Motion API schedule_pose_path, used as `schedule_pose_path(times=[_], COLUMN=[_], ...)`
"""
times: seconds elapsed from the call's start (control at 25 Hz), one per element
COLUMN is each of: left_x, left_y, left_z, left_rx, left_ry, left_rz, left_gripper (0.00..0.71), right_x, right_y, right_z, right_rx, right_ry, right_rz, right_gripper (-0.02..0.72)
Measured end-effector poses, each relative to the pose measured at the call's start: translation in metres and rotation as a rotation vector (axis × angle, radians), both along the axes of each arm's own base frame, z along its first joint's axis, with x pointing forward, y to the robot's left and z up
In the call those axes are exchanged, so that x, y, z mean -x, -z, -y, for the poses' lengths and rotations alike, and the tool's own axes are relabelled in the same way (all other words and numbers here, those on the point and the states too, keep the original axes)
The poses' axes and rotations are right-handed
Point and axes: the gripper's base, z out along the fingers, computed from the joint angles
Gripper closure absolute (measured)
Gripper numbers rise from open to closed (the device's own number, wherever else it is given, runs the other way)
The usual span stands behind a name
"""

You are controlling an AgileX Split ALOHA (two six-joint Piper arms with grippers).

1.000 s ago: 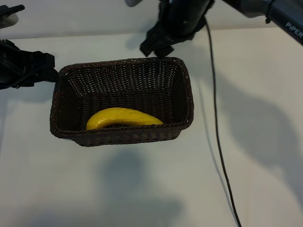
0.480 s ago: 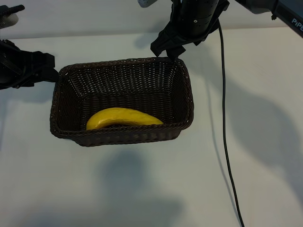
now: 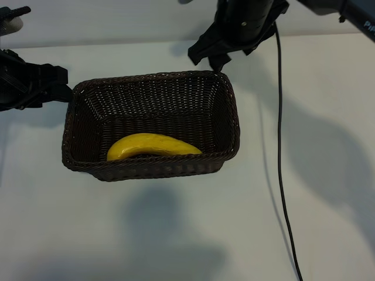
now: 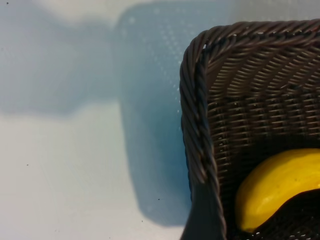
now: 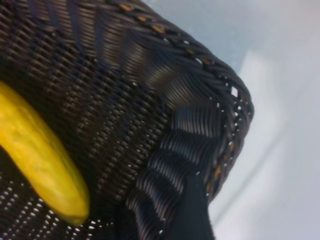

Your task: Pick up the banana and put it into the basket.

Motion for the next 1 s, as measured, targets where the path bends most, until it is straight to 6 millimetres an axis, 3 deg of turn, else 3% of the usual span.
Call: schedule_pose_path(times=[0.2, 1.0], left_x=[0.0, 0.0], left_y=[0.0, 0.0], left_z=[0.0, 0.0], left_rx=[0.0, -0.002], left_ry=[0.0, 0.0], left_rz=[0.0, 0.003], left_gripper=[0.122, 0.122], right_x=[-0.001, -0.001], right_y=[-0.014, -0.015], right_z=[0.016, 0.018], right_rx=[-0.019, -0.028], right_ry=[0.041, 0.044], right_rz=[0.022, 0.02], right_gripper=[0.121, 0.149])
